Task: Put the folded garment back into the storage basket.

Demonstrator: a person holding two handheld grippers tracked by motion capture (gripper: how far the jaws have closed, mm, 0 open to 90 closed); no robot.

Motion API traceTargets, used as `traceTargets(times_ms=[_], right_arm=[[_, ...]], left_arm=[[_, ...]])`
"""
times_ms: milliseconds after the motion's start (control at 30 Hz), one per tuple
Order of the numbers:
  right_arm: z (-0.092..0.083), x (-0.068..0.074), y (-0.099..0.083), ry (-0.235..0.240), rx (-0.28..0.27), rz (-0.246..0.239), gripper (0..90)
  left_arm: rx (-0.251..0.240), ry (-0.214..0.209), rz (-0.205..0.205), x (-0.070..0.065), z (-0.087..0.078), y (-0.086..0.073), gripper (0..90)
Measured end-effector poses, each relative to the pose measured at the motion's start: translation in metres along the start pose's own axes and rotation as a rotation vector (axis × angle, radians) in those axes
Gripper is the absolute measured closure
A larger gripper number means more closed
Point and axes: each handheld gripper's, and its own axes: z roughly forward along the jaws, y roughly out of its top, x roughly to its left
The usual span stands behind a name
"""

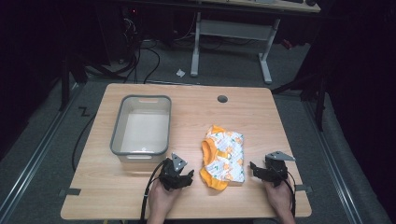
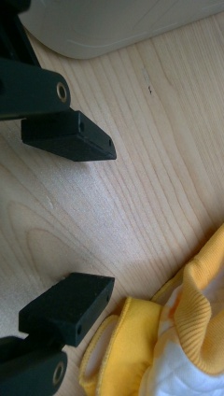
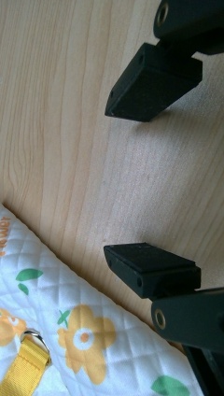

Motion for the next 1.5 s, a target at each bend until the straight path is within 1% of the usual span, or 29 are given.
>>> traceTargets(times_ms=[533, 700, 867, 1033, 1067, 1100, 1133, 1200, 1300, 1367, 1400, 1433, 1467, 1500], right_arm=[[0.0005, 0.0016, 0.0005, 0.01, -0.001, -0.011, 28.2], [0.0006, 0.0015, 0.0005, 0.012, -0.002, -0.016, 28.2], [0.0007, 0.002, 0.0006, 0.013, 0.0, -0.013, 28.2], [0.0007, 0.002, 0.0007, 0.013, -0.001, -0.014, 28.1], [0.0008, 0.0021, 0.0008, 0.013, 0.0, -0.013, 28.1], [0.0008, 0.0021, 0.0008, 0.013, 0.0, -0.013, 28.1], [0.0008, 0.0021, 0.0008, 0.013, 0.0, -0.014, 28.0], [0.0009, 0.0023, 0.0008, 0.014, 0.0, -0.014, 28.1], [0.0004, 0.0029, 0.0007, 0.017, 0.001, -0.019, 27.9], [0.0004, 0.003, 0.0005, 0.018, 0.001, -0.019, 27.9], [0.0004, 0.003, 0.0006, 0.018, 0.001, -0.018, 27.8], [0.0004, 0.003, 0.0006, 0.018, 0.001, -0.018, 27.8], [0.0004, 0.003, 0.0006, 0.019, 0.001, -0.018, 27.8], [0.0004, 0.003, 0.0006, 0.019, 0.001, -0.018, 27.8]], left_arm=[[0.003, -0.001, -0.001, -0.0003, -0.0001, -0.0001, 31.5], [-0.001, -0.004, -0.013, 0.0007, -0.0006, -0.0004, 32.8], [-0.002, -0.005, -0.016, 0.0009, -0.0007, -0.0005, 33.0], [-0.002, 0.001, -0.01, 0.0003, -0.0006, -0.0005, 33.2], [-0.005, -0.014, -0.022, 0.0022, -0.0011, -0.0007, 33.2], [-0.005, -0.014, -0.022, 0.0022, -0.0011, -0.0007, 33.4], [-0.01, -0.014, -0.038, 0.0034, -0.0016, -0.0012, 33.2], [-0.011, -0.016, -0.045, 0.0037, -0.0023, -0.0017, 32.4], [-0.009, -0.025, -0.046, 0.0042, -0.0025, -0.0014, 31.9], [-0.005, -0.046, -0.044, 0.0043, -0.0022, 0.0003, 32.1], [-0.003, -0.065, -0.038, 0.0035, -0.0037, 0.0032, 32.0], [-0.003, -0.065, -0.038, 0.0035, -0.0037, 0.0032, 31.9], [-0.026, -0.084, -0.043, 0.002, -0.0071, 0.0056, 32.4], [-0.026, -0.084, -0.043, 0.002, -0.0071, 0.0056, 32.4]])
